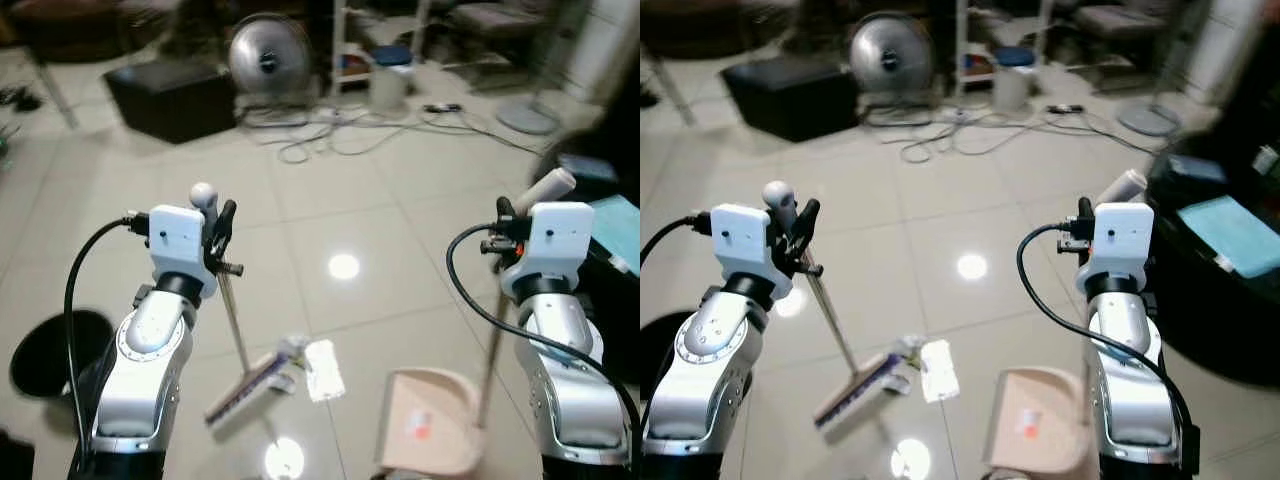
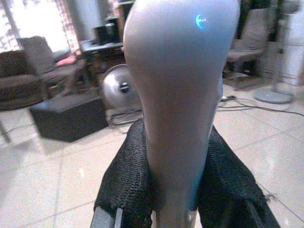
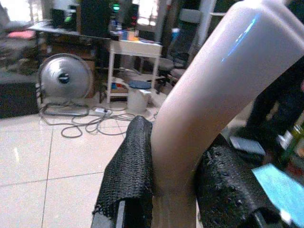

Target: Sweep floor

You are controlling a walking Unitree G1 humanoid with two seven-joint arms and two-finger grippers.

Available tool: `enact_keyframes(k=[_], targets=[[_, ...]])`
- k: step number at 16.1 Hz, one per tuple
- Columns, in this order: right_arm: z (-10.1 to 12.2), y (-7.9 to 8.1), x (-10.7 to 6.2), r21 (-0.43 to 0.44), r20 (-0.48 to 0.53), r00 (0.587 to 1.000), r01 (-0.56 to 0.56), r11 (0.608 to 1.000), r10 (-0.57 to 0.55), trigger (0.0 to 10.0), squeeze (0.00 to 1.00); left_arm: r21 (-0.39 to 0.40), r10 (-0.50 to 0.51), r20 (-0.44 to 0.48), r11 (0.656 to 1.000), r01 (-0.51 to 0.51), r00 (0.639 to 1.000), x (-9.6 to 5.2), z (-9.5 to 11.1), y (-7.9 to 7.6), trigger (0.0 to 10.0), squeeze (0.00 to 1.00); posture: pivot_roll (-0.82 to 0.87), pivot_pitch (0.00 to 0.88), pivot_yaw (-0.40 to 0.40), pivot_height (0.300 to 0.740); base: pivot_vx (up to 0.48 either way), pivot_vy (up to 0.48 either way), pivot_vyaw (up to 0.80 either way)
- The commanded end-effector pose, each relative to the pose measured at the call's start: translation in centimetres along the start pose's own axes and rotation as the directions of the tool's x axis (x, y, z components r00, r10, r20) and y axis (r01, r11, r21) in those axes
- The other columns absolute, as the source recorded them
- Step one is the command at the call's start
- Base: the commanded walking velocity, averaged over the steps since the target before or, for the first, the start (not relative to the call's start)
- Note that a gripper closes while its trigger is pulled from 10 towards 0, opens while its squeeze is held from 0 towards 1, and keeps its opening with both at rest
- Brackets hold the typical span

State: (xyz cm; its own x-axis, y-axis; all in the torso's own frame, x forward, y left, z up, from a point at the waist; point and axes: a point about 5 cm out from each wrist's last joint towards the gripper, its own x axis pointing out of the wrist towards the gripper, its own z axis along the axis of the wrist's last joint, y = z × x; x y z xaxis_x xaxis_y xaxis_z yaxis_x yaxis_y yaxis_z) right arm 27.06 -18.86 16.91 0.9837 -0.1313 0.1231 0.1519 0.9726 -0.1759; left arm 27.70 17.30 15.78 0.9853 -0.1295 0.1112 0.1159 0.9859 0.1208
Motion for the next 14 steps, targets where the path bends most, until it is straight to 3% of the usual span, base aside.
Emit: enact_keyframes(k=[1, 6, 14], targets=[[0.64, 0.82, 0.16, 0.004, 0.038, 0.999, -0.036, 0.999, 0.036, 10.0, 0.00, 0.028, 0.025, 0.033, 0.999, -0.026, 0.999, -0.03, 0.68, 0.44, 10.0, 0.00, -0.06, 0.079, 0.028, 0.740, 0.356, 0.000, 0.80], [0.75, 1.43, 0.06, -0.007, 0.066, 0.994, -0.084, 0.996, 0.084, 10.0, 0.00, 0.036, 0.046, 0.029, 0.998, -0.047, 0.999, -0.17, 0.55, 0.81, 10.0, 0.00, -0.05, 0.078, 0.027, 0.740, 0.353, 0.000, 0.00], [0.53, 1.30, 0.13, 0.013, 0.083, 0.994, -0.072, 0.997, 0.070, 10.0, 0.00, 0.038, 0.045, 0.025, 0.998, -0.046, 0.999, 0.01, 0.47, 0.77, 10.0, 0.00, -0.05, 0.078, 0.036, 0.740, 0.347, 0.000, 0.00]])
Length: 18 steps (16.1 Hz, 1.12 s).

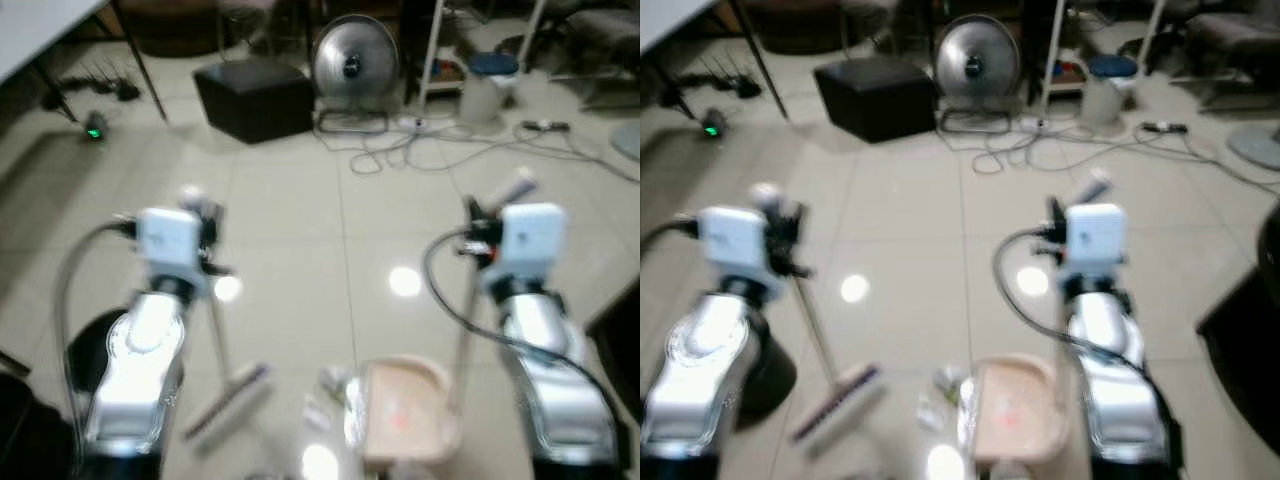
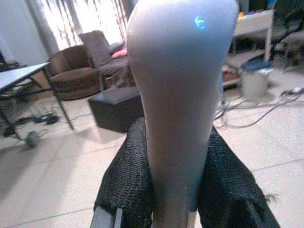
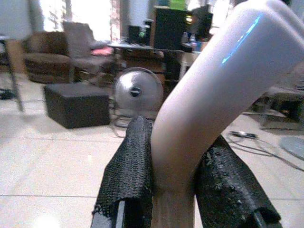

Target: Sweep floor

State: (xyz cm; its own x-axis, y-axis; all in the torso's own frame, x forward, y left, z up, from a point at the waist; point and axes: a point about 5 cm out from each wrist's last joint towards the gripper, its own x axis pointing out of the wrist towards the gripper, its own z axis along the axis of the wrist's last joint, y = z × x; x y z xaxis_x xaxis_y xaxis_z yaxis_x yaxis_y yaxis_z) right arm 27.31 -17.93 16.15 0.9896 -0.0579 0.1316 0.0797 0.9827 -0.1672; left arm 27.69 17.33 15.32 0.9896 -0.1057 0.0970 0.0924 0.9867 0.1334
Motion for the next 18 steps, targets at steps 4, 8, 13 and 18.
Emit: enact_keyframes(k=[4, 8, 13, 18], targets=[[0.8, 0.3, 1.0, -0.015, 0.081, 0.997, -0.013, 1.000, 0.014, 10.0, 0.00, -0.038, 0.044, 0.022, 0.998, -0.044, 0.999, 0.7, 0.2, 0.4, 10.0, 0.00, -0.03, 0.098, 0.045, 0.740, 0.078, 0.000, 0.00], [-0.1, -0.6, 2.1, -0.018, 0.112, 0.993, 0.023, 1.000, -0.021, 10.0, 0.00, -0.098, 0.092, 0.067, 0.992, -0.085, 0.994, 2.4, 0.1, -0.3, 10.0, 0.00, 0.00, 0.157, 0.071, 0.740, 0.000, 0.000, 0.00], [-0.1, -1.2, 4.4, -0.063, 0.204, 0.979, 0.038, 0.997, -0.025, 10.0, 0.00, -0.131, 0.131, 0.136, 0.985, -0.114, 0.982, 4.4, 0.1, -0.4, 10.0, 0.00, 0.03, 0.284, 0.117, 0.740, 0.000, 0.000, 0.00], [-0.7, -2.7, 6.1, -0.172, 0.233, 0.971, 0.093, 0.981, -0.052, 10.0, 0.00, -0.136, 0.060, 0.203, 0.990, -0.033, 0.977, 5.9, 0.5, -2.2, 10.0, 0.00, 0.07, 0.372, 0.148, 0.740, 0.000, 0.000, 0.00]])
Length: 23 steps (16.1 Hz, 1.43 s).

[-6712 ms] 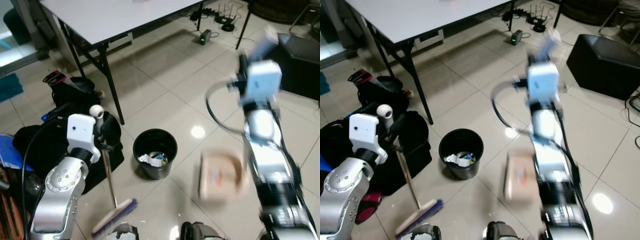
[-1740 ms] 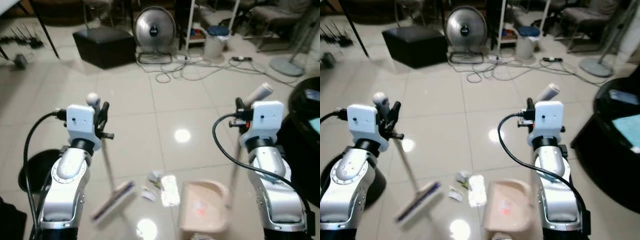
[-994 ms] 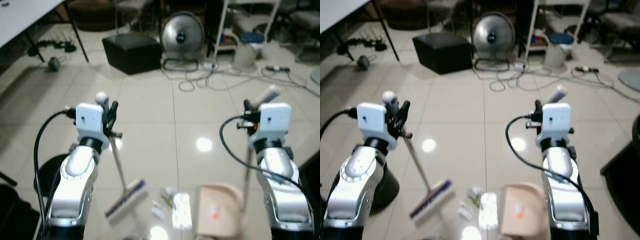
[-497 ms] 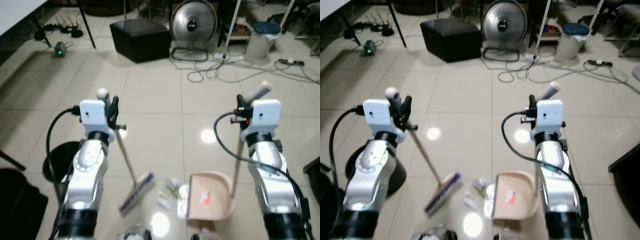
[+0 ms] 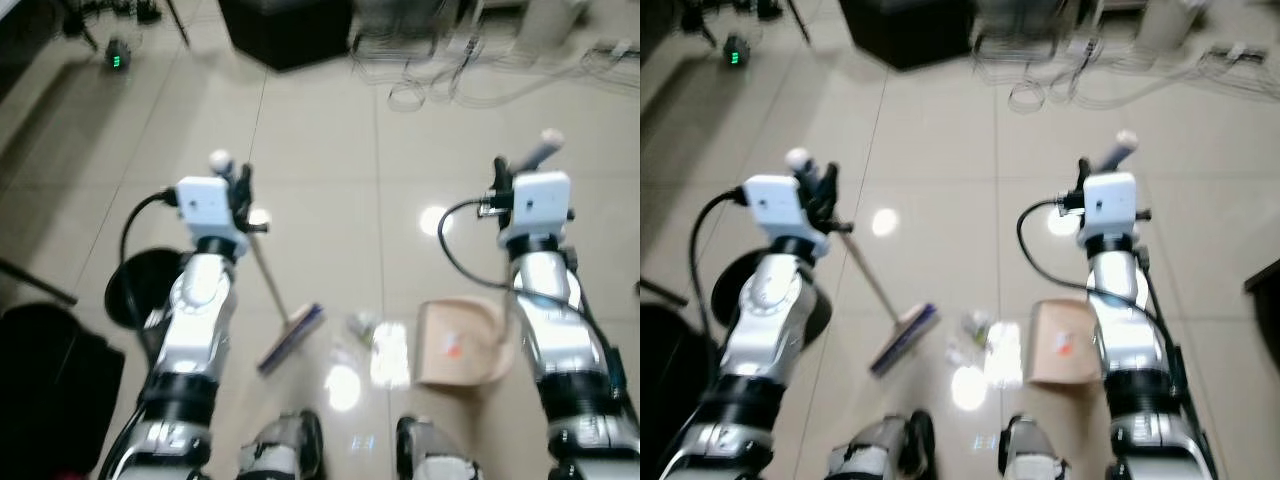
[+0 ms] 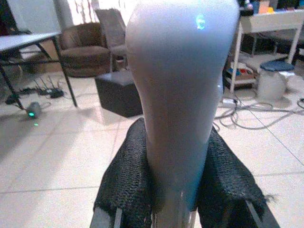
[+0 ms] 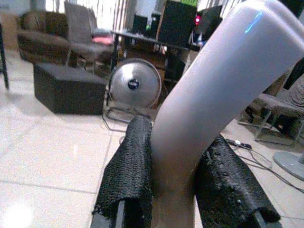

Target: Sweep floor

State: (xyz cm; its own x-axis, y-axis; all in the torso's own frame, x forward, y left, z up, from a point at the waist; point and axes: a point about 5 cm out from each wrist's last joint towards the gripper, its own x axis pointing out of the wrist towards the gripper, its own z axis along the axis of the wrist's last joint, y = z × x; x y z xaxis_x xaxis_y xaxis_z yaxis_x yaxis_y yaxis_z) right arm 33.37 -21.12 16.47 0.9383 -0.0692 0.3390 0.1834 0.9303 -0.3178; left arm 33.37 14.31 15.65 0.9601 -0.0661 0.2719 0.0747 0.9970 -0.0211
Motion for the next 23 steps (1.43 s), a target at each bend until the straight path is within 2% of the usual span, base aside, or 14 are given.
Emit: enact_keyframes(k=[1, 6, 7, 9, 10, 11, 13, 14, 16, 18, 23], targets=[[0.2, -0.1, 0.1, -0.005, 0.030, 0.999, 0.017, 1.000, -0.017, 10.0, 0.00, 0.013, -0.009, 0.039, 1.000, 0.008, 0.999, 0.2, 0.5, 0.0, 10.0, 0.00, 0.07, 0.391, 0.155, 0.740, 0.000, 0.000, 0.00], [1.0, 1.7, 1.2, 0.025, 0.135, 0.991, -0.008, 1.000, 0.005, 10.0, 0.00, 0.012, -0.006, 0.096, 1.000, 0.005, 0.995, 1.5, 0.7, -0.2, 10.0, 0.00, 0.08, 0.430, 0.160, 0.740, 0.000, 0.000, 0.00], [1.6, 3.4, 1.5, 0.022, 0.174, 0.983, -0.059, 0.998, 0.054, 10.0, 0.00, 0.028, -0.005, 0.114, 1.000, 0.002, 0.993, 2.4, 1.0, -0.4, 10.0, 0.00, 0.08, 0.438, 0.161, 0.740, 0.000, 0.000, 0.00], [1.8, 4.2, 1.5, 0.025, 0.186, 0.980, -0.078, 0.997, 0.073, 10.0, 0.00, 0.028, 0.000, 0.119, 1.000, -0.003, 0.993, 2.8, 1.1, -0.5, 10.0, 0.00, 0.09, 0.442, 0.161, 0.740, 0.000, 0.000, 0.00], [1.8, 5.4, 1.4, 0.035, 0.197, 0.974, -0.119, 0.992, 0.110, 10.0, 0.00, 0.026, 0.003, 0.123, 1.000, -0.006, 0.992, 3.3, 1.1, -0.9, 10.0, 0.00, 0.08, 0.444, 0.162, 0.740, 0.000, 0.000, 0.00], [1.9, 5.9, 1.3, 0.040, 0.203, 0.971, -0.135, 0.990, 0.124, 10.0, 0.00, 0.025, 0.001, 0.124, 1.000, -0.004, 0.992, 3.5, 1.1, -1.1, 10.0, 0.00, 0.08, 0.444, 0.162, 0.740, 0.000, 0.000, 0.00], [2.3, 8.3, 0.4, 0.062, 0.234, 0.949, -0.229, 0.971, 0.209, 10.0, 0.00, 0.001, -0.024, 0.122, 1.000, 0.024, 0.992, 4.1, 1.0, -2.6, 10.0, 0.00, 0.07, 0.441, 0.164, 0.740, 0.000, 0.000, 0.00], [2.4, 8.9, 0.1, 0.067, 0.243, 0.943, -0.250, 0.966, 0.228, 10.0, 0.00, -0.010, -0.028, 0.121, 1.000, 0.030, 0.992, 4.2, 1.0, -3.1, 10.0, 0.00, 0.07, 0.439, 0.164, 0.740, 0.000, 0.000, 0.00], [2.7, 10.1, -0.8, 0.082, 0.261, 0.928, -0.297, 0.951, 0.267, 10.0, 0.00, -0.040, -0.045, 0.115, 0.998, 0.050, 0.992, 4.6, 1.1, -4.2, 10.0, 0.00, 0.06, 0.437, 0.164, 0.740, 0.000, 0.000, 0.00], [2.6, 11.4, -1.6, 0.097, 0.258, 0.921, -0.326, 0.940, 0.293, 10.0, 0.00, -0.117, -0.057, 0.121, 0.991, 0.071, 0.991, 4.9, 1.5, -6.1, 10.0, 0.00, 0.06, 0.428, 0.162, 0.740, 0.000, 0.000, 0.00], [2.5, 11.3, -1.3, 0.132, 0.235, 0.939, -0.287, 0.949, 0.252, 10.0, 0.00, -0.303, -0.030, 0.156, 0.950, 0.077, 0.987, 5.1, 2.7, -7.2, 10.0, 0.00, 0.06, 0.399, 0.156, 0.740, 0.000, 0.000, 0.00]])
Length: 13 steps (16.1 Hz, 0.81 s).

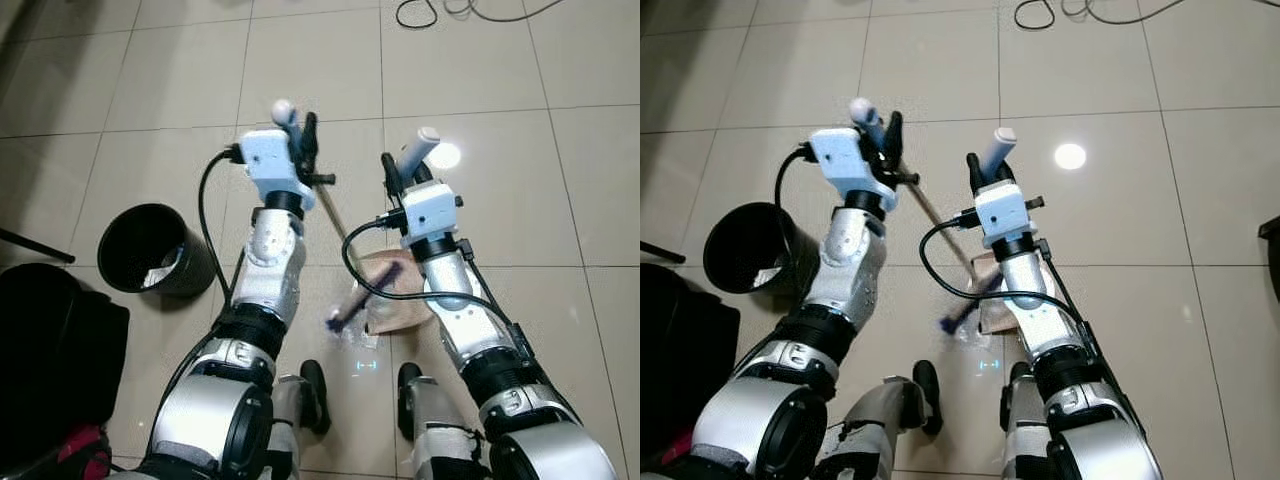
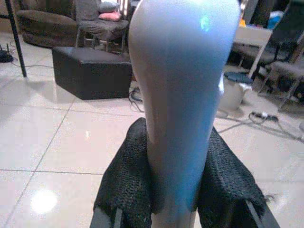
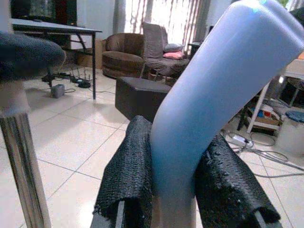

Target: Sweep floor

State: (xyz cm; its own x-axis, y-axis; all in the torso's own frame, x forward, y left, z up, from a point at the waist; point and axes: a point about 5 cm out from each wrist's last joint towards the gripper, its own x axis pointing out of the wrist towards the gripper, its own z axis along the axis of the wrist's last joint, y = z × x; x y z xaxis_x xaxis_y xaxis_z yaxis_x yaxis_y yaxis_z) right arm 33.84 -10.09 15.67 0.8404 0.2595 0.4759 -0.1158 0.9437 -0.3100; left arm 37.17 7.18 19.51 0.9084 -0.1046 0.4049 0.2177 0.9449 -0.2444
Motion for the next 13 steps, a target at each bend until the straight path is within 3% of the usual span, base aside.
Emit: enact_keyframes(k=[1, 2, 5, 9, 13], targets=[[-0.6, 0.5, -0.5, 0.044, -0.041, 0.999, 0.021, 0.999, -0.019, 10.0, 0.00, -0.078, 0.012, 0.032, 0.997, -0.009, 0.999, 0.1, 0.7, -0.4, 10.0, 0.00, 0.06, 0.391, 0.153, 0.740, 0.000, 0.000, 0.00], [-0.7, -0.4, -0.2, 0.078, -0.062, 0.995, 0.084, 0.993, -0.079, 10.0, 0.00, -0.114, 0.055, 0.062, 0.992, -0.048, 0.997, 0.3, 1.8, 0.4, 10.0, 0.00, 0.06, 0.370, 0.147, 0.740, 0.000, 0.000, 0.00], [-0.9, -1.5, 0.1, 0.132, -0.088, 0.984, 0.168, 0.977, -0.157, 10.0, 0.00, -0.122, 0.136, 0.088, 0.985, -0.125, 0.987, 0.9, 3.2, 2.2, 10.0, 0.00, 0.05, 0.329, 0.134, 0.740, 0.000, 0.000, 0.00], [-0.7, -2.3, -0.1, 0.185, -0.088, 0.974, 0.220, 0.958, -0.207, 10.0, 0.00, -0.085, 0.104, 0.094, 0.992, -0.096, 0.990, 1.6, 4.3, 2.9, 10.0, 0.00, 0.04, 0.282, 0.134, 0.740, 0.000, 0.000, 0.00], [0.1, -3.8, -0.3, 0.206, -0.057, 0.970, 0.244, 0.948, -0.237, 10.0, 0.00, 0.075, 0.053, 0.082, 0.995, -0.059, 0.995, 2.2, 4.9, 4.6, 10.0, 0.00, 0.00, 0.217, 0.133, 0.740, 0.000, 0.000, 0.00]])
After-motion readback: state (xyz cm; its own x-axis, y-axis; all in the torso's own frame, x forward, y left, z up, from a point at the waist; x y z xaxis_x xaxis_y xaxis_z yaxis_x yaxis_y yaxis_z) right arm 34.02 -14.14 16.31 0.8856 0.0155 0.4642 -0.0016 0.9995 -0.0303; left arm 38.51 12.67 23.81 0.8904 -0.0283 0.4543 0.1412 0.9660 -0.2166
